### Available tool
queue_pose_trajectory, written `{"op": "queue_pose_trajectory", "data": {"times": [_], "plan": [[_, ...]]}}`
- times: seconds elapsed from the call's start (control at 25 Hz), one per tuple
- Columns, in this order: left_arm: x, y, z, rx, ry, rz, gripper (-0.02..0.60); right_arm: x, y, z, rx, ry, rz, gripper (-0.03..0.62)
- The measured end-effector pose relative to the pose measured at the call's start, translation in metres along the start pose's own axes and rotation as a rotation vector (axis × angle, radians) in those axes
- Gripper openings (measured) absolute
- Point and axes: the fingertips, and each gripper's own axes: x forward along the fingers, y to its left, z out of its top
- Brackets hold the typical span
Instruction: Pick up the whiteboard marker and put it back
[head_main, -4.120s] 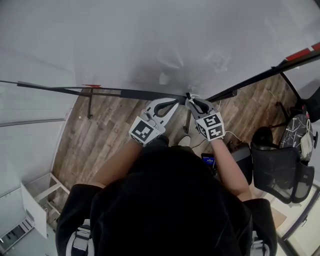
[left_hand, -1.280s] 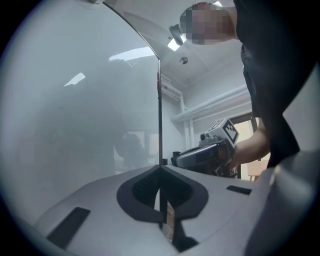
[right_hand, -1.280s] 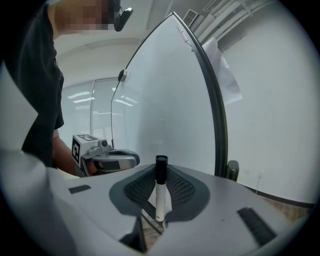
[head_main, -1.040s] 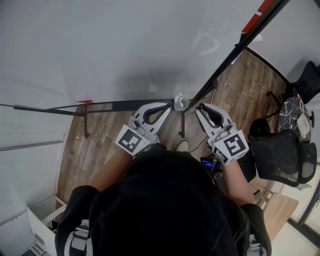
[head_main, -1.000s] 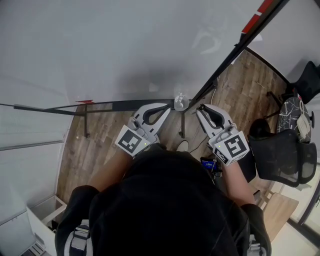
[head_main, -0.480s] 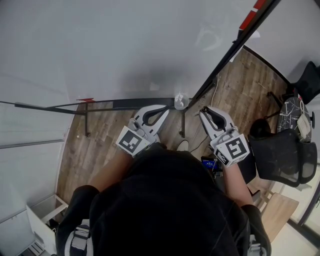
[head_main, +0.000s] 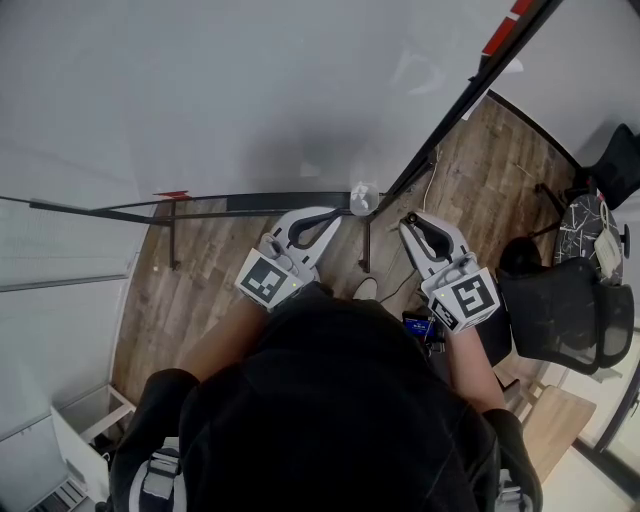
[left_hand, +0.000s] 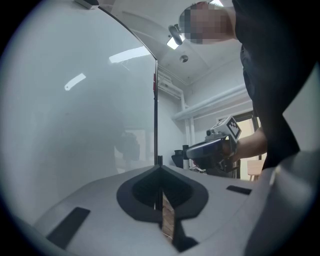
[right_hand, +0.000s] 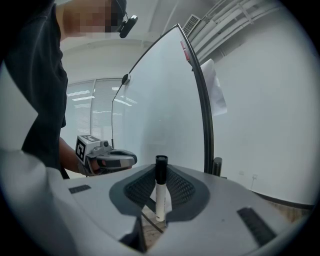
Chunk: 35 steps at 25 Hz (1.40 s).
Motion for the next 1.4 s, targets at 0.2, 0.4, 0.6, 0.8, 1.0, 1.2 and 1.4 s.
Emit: {"op": "queue_pose_trajectory", "data": {"times": [0.2, 0.4, 0.6, 0.8, 1.0, 1.2, 1.4], "plan": [[-0.004, 0.001, -0.002, -0.006, 0.002, 0.001, 0.003, 0.001, 0.003, -0.003, 0.004, 0.010, 0.006, 0.064], [-0.006, 0.003, -0.005, -0.017, 0.008, 0.006, 0.003, 0.004, 0.006, -0.005, 0.011, 0.020, 0.015, 0.064], [-0.009, 0.006, -0.011, -0.007, 0.034, 0.005, 0.003, 0.009, 0.006, -0.008, 0.014, 0.028, 0.012, 0.064], [-0.011, 0.006, -0.013, -0.026, 0.019, 0.005, 0.003, 0.014, 0.006, -0.013, 0.016, 0.054, 0.008, 0.064], [-0.009, 0.010, -0.015, -0.026, 0.022, 0.007, 0.003, 0.019, 0.005, -0.015, 0.015, 0.055, 0.008, 0.064], [-0.006, 0.014, -0.011, -0.022, 0.011, 0.011, 0.003, 0.022, 0.002, -0.016, 0.023, 0.050, -0.005, 0.064], [-0.003, 0.019, -0.008, 0.000, 0.009, 0.007, 0.003, 0.026, 0.000, -0.012, 0.022, 0.038, -0.019, 0.064]]}}
